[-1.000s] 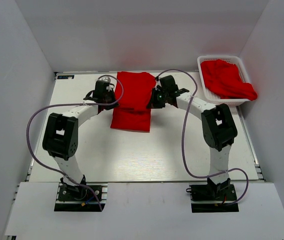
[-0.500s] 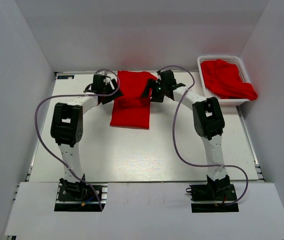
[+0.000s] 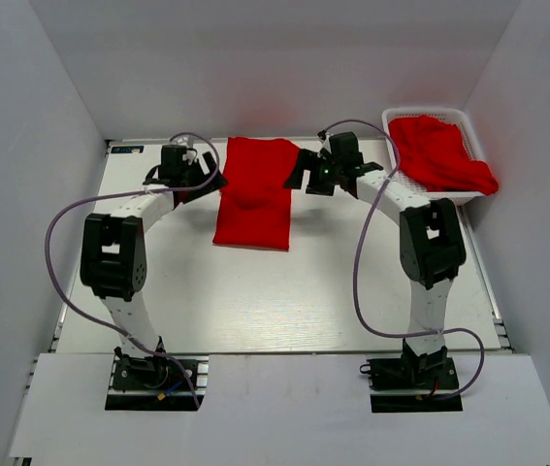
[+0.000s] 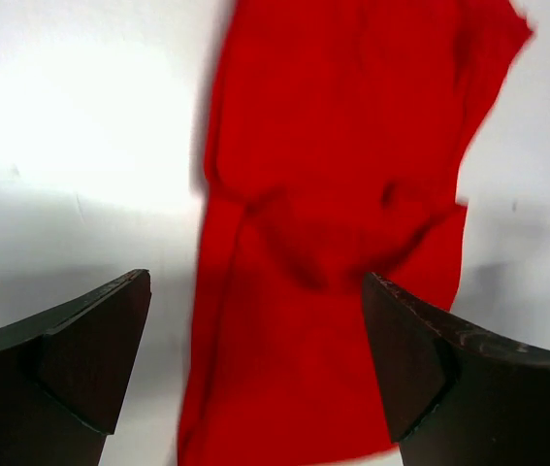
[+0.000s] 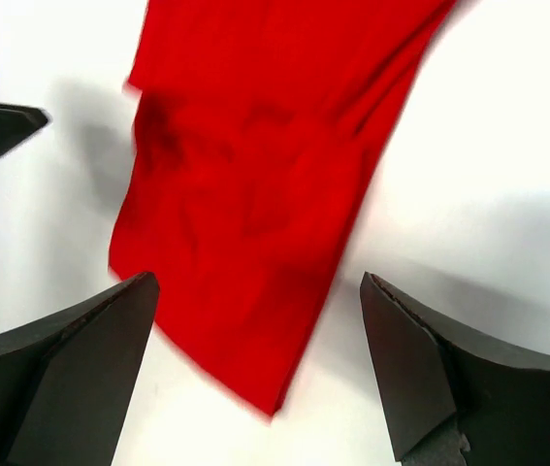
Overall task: Fold and stack the t-shirts
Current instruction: Fold the folded rectangular tshirt in 1/3 of the way, then grab one side of the 2/3 rectangular tshirt with both arms
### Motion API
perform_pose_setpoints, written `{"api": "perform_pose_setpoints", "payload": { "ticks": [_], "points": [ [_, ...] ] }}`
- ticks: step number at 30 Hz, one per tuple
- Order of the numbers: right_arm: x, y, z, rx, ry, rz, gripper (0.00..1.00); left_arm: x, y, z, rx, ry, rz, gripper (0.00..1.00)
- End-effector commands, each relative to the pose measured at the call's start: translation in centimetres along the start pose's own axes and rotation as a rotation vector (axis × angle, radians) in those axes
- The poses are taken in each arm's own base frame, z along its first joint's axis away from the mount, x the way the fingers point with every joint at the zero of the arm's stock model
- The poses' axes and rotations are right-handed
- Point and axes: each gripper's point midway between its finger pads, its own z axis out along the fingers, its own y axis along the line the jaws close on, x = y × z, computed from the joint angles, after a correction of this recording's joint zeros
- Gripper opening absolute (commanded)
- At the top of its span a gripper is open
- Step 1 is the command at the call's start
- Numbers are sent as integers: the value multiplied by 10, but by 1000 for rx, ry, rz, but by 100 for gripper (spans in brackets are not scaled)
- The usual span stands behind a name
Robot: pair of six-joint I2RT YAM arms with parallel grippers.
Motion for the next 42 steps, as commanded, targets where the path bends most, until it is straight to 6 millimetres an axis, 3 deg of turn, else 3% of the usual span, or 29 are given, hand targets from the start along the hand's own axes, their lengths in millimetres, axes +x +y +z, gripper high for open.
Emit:
{"api": "perform_pose_setpoints", "payload": {
  "ticks": [1,3,4,5,6,7,8,10,15,22,24,28,31,33,34,35,39,41,42],
  "points": [
    [34,16,-26,-24,47,-107,90,40,-1,-38,28,60,52,100],
    [56,22,-34,-34,76,-115,90,48,0,-53,38,62,87,100],
    [66,27,-34,-53,89,-124,90,67,6,-56,27,102,84,100],
    [84,22,-37,-56,119,-108,90,74,9,-58,21,113,82,100],
    [92,24,-37,-61,134,-99,90,83,5,-60,44,130,86,100],
    [98,30,-36,-86,138,-108,90,100,14,-60,27,166,77,100],
    [116,24,-36,-82,175,-92,90,105,14,-64,36,178,75,100],
    [133,27,-34,-104,202,-78,90,124,20,-66,33,201,76,100],
    [167,26,-29,-115,280,-41,90,135,31,-69,-4,220,83,99],
    [174,22,-19,-116,280,-32,89,148,34,-60,12,238,106,76],
    [174,24,-16,-113,277,-38,89,164,38,-57,16,272,115,69],
    [175,18,-8,-100,281,-26,86,175,34,-53,33,292,125,58],
    [181,14,-2,-88,302,-6,77,183,36,-51,32,308,128,47],
    [184,15,-2,-95,305,4,64,185,37,-48,32,309,128,41],
    [183,16,-3,-99,299,1,59,187,34,-48,37,313,134,33],
    [184,15,-3,-94,298,1,44,187,34,-48,37,313,135,29],
    [180,14,-7,-81,268,-10,19,188,22,-48,73,312,127,1],
    [179,15,-9,-91,265,-15,15,190,20,-54,86,311,127,0],
    [181,16,-12,-93,265,-28,6,192,15,-57,94,312,126,0]
  ]
}}
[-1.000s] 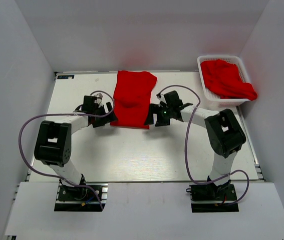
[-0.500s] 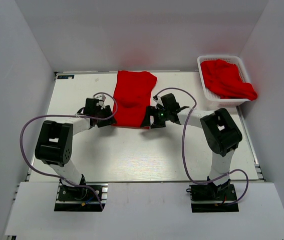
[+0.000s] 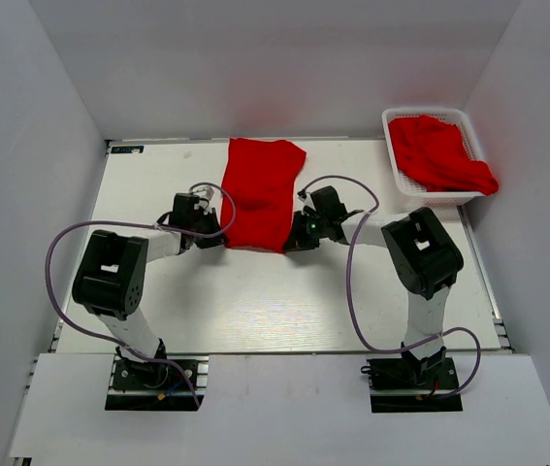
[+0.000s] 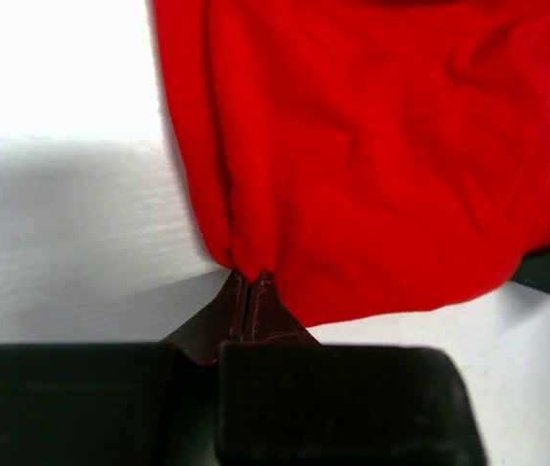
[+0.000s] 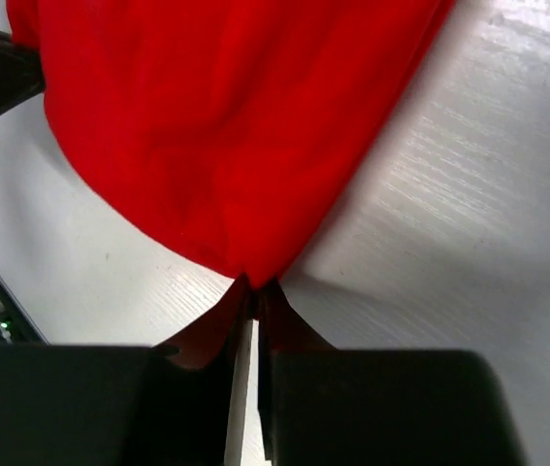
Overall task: Fold and stack the t-shirts
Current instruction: Grab one side of the 2/3 rectangular tshirt with both arms
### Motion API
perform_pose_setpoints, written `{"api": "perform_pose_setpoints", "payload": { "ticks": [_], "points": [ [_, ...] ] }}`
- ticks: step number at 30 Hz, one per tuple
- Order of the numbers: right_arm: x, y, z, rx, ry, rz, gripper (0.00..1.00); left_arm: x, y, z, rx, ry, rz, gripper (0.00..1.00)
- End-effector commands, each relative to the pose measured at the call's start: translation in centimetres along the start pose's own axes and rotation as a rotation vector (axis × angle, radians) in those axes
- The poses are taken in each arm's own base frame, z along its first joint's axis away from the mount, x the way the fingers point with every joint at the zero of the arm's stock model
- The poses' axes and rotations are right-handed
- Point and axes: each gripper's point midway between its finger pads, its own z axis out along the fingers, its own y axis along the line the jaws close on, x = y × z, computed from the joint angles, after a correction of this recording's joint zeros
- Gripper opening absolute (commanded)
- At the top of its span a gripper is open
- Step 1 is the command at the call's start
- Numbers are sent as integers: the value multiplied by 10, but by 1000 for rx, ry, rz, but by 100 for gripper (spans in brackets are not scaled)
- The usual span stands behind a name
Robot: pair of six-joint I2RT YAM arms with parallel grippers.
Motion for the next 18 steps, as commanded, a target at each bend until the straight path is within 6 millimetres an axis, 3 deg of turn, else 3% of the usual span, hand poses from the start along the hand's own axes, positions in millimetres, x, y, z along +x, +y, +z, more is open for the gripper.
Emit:
{"api": "perform_pose_setpoints", "payload": {
  "ticks": [1,4,5,6,9,11,12,15,18],
  "points": [
    [-4,12,-11,-22,-34,-39,0,25,-15,-14,55,60,0,0],
    [20,8,-27,1,-13,-52,0,39,-31,-29,101,72,2,0],
    [22,4,-31,23,-25,-57,0,50,-29,-35,96,82,-15,0],
    [43,-4,-39,45,3,-51,0,48,-39,-47,119,57,-2,0],
    [53,7,-65,36,-11,-77,0,74,-41,-68,108,101,-3,0],
    [76,13,-86,29,1,-86,0,86,-47,-92,113,111,-12,0],
    [96,4,-94,58,54,-59,0,89,-52,-101,123,113,-1,0],
    [112,10,-123,73,38,-76,0,96,-66,-133,161,103,-3,0],
    [97,31,-151,54,-50,-134,0,76,-84,-161,209,13,22,0]
  ]
}}
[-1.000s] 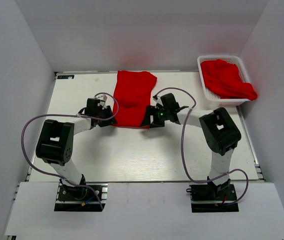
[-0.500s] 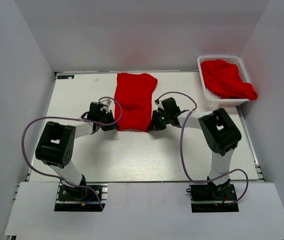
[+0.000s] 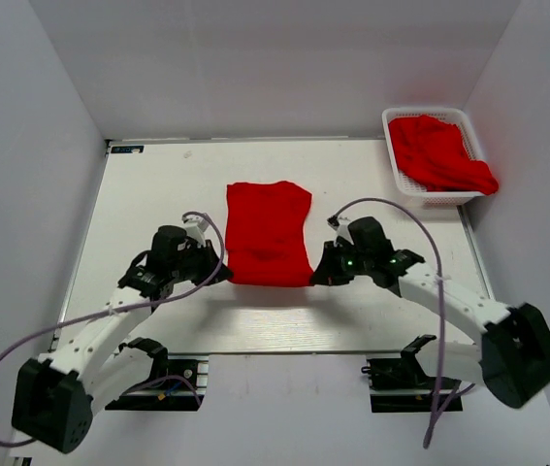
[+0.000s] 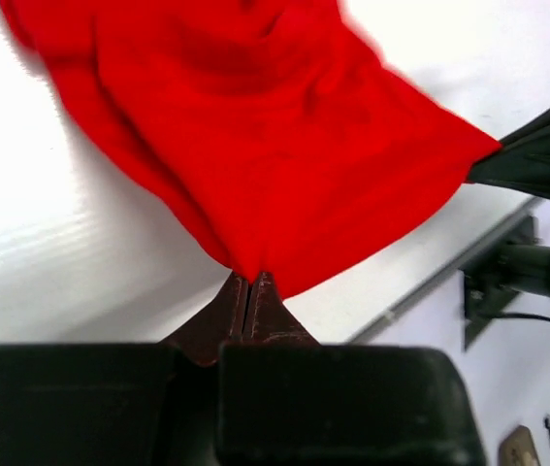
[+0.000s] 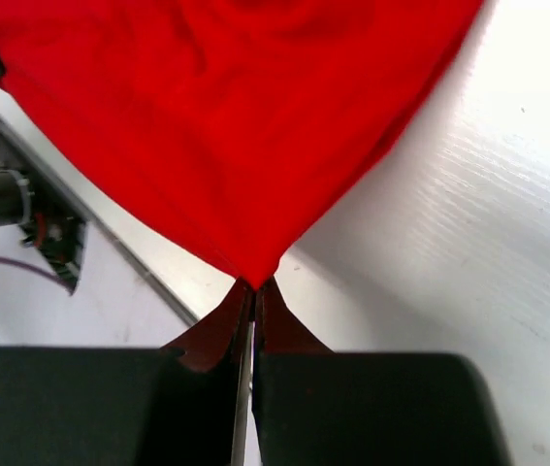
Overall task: Fold and stack the t-shirts
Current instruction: Grab one side of the 2/3 rectangular tshirt with both arms, then fold the long partially folded tshirt into a neat square
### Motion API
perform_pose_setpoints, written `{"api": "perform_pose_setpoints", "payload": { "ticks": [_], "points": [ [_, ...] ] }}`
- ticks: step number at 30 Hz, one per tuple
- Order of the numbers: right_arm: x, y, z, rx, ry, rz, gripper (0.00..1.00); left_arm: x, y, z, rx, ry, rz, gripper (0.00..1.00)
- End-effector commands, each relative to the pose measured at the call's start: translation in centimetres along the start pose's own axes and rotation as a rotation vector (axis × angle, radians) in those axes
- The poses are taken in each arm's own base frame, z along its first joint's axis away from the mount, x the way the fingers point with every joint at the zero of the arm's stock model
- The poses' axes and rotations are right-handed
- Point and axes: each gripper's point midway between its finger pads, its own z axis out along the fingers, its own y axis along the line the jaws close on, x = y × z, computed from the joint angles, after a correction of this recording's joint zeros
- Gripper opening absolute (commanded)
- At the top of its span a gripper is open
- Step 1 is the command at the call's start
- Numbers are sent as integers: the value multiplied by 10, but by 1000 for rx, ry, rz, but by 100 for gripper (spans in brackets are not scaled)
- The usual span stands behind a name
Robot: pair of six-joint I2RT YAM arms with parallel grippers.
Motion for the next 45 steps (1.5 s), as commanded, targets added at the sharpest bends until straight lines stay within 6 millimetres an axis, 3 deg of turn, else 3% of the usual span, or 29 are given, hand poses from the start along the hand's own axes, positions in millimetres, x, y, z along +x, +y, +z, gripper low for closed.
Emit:
{"api": "perform_pose_setpoints", "payload": {
  "ticks": [1,4,7,10,11,12,14,15,16,18,20,22,27,28,30,33,34,35,45],
  "points": [
    [-1,2,-27,48,-19,-41,0,-13,-18,-28,3,-37,-2,0],
    [-35,20,-41,32,-121,-95,0,-40,-33,-38,21,-109,25,0],
    [-63,30,-47,36,-179,-123,0,-61,-37,-29,26,-156,30,0],
    [-93,26,-46,102,-231,-126,0,-89,-36,-26,-32,-217,7,0],
    [-100,24,-42,118,-240,-123,0,-97,-24,-22,-88,-231,-9,0],
    [-118,28,-42,123,-274,-129,0,-110,-28,-23,-93,-264,-3,0],
    [-131,20,-36,162,-291,-122,0,-128,-19,-23,-153,-313,-28,0],
    [-152,27,-43,171,-343,-131,0,-141,-19,-19,-165,-329,-28,0],
    [-153,20,-32,193,-317,-128,0,-147,-17,-17,-189,-333,-32,0],
    [-178,24,-39,198,-365,-135,0,-169,-14,-17,-240,-374,-37,0],
    [-188,16,-30,214,-352,-126,0,-174,0,-3,-294,-343,-36,0],
    [-203,9,-23,231,-353,-125,0,-188,-4,4,-289,-354,-33,0],
    [-227,-8,-14,246,-347,-99,0,-206,11,25,-361,-350,-35,0],
    [-223,-17,1,247,-305,-88,0,-209,13,28,-373,-354,-36,0],
    [-230,-32,12,257,-286,-69,0,-217,20,31,-405,-358,-34,0],
    [-238,-32,17,225,-269,-60,0,-220,34,49,-429,-331,-37,0],
    [-234,-48,29,235,-236,-35,0,-220,35,55,-426,-318,-38,0],
    [-241,-45,30,213,-240,-40,0,-220,40,65,-435,-301,-41,0],
    [-261,-72,71,154,-167,10,0,-226,80,108,-483,-226,-73,0]
  ]
}}
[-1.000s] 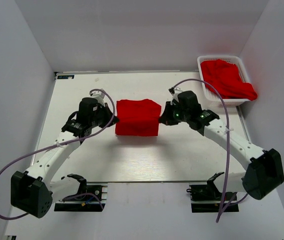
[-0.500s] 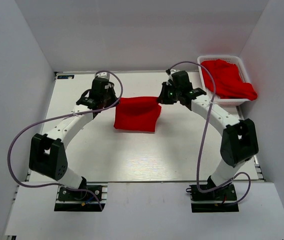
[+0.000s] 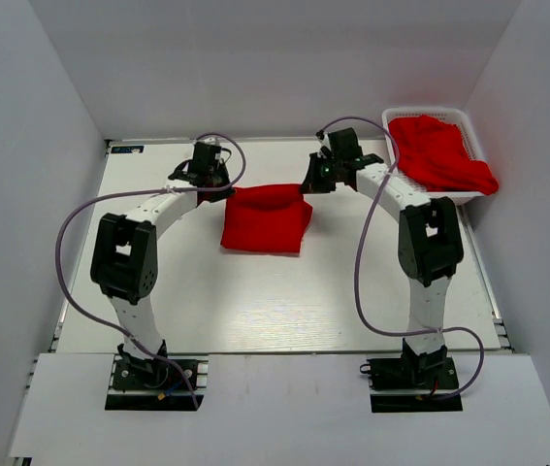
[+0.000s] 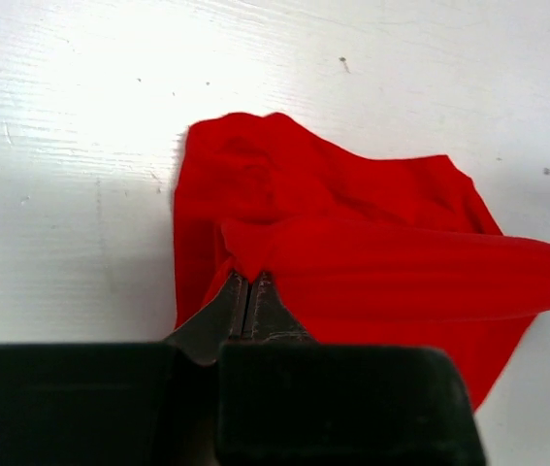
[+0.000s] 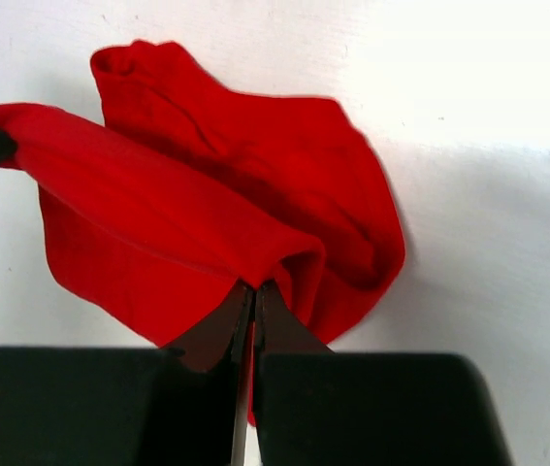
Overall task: Fold and stack the t-shirts
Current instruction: Fold the long partially folded tshirt into a neat square, then put the neatly folded tshirt into the corner of the board with the left arm
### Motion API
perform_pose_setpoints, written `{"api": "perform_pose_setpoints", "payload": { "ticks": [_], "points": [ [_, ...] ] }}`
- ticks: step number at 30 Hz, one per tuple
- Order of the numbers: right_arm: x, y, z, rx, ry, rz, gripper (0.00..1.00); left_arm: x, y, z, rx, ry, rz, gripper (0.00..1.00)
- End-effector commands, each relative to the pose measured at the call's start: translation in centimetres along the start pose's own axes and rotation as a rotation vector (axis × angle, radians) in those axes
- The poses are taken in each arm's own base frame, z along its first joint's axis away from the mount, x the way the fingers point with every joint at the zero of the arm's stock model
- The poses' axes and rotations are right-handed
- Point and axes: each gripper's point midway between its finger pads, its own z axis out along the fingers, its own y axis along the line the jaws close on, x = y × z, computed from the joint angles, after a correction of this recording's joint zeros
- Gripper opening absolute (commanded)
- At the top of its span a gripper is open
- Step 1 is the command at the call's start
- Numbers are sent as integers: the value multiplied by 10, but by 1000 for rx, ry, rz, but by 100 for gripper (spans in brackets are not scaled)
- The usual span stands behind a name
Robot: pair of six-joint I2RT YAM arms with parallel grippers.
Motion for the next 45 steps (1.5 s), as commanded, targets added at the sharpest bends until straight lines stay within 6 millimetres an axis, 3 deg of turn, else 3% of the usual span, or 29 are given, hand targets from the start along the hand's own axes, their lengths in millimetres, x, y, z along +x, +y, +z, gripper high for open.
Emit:
{"api": "perform_pose_setpoints", "payload": {
  "ticks": [1,4,5,6,7,8,9,10,11,12,13,15,17,18,19,21,22,23,24,25,26,29,36,41,42,44,45],
  "points": [
    [-21,-3,2,-18,-8,-13,0,-33,10,-1,-29,-69,-5,0],
    [-23,-7,15,-31,10,-13,0,-36,9,9,-12,-70,-11,3],
    [-23,-12,21,-33,16,-9,0,-36,9,13,-11,-72,-11,36],
    [-27,-10,28,-56,8,-9,5,-35,13,21,-15,-60,-6,52],
    [-37,-8,30,-64,-11,-10,25,-45,8,24,-4,-82,-7,67],
    [-51,-8,33,-71,-34,-8,35,-49,13,28,-13,-81,-5,91],
    [-61,-10,38,-74,-49,4,58,-64,15,37,-27,-97,-13,100],
    [-78,-7,32,-76,-86,-6,58,-69,13,39,-28,-95,-13,100],
    [-83,-10,35,-80,-98,1,90,-88,11,35,-28,-117,-22,100],
    [-92,-8,29,-84,-119,-2,90,-82,14,39,-38,-98,-9,100],
    [-97,-2,23,-95,-130,-4,90,-93,7,34,-11,-118,3,100],
    [-111,11,1,-108,-180,-38,90,-94,-1,29,35,-121,37,100],
    [-99,8,-7,-94,-177,-47,90,-76,2,27,49,-78,48,100],
    [-80,2,-3,-85,-140,-38,90,-68,5,21,57,-77,73,100],
    [-84,12,-13,-111,-170,-62,90,-62,6,18,64,-69,73,100],
    [-56,7,-14,-105,-123,-54,90,-42,9,10,72,-46,108,100],
    [-58,14,-27,-116,-138,-69,90,-38,12,9,71,-47,124,100],
    [-34,3,-22,-99,-90,-50,90,-31,6,7,100,-37,147,100],
    [-28,2,-23,-96,-82,-53,90,-15,12,10,98,0,157,100],
    [-28,4,-31,-98,-91,-60,90,-9,11,11,115,18,176,100],
    [-9,-2,-32,-88,-63,-49,90,-6,7,9,147,29,186,100],
    [4,-6,-41,-60,-65,-55,90,20,18,22,135,98,194,99],
    [26,-14,-74,0,-100,-55,90,53,39,41,63,191,215,77],
    [28,-22,-94,58,-137,-38,90,72,41,54,81,242,275,63],
    [21,-24,-105,105,-178,-40,90,78,39,55,82,262,292,56],
    [21,-31,-109,136,-186,-30,90,82,52,58,23,280,310,49],
    [16,-32,-118,157,-214,-22,90,88,52,61,18,291,341,39]
  ]
}}
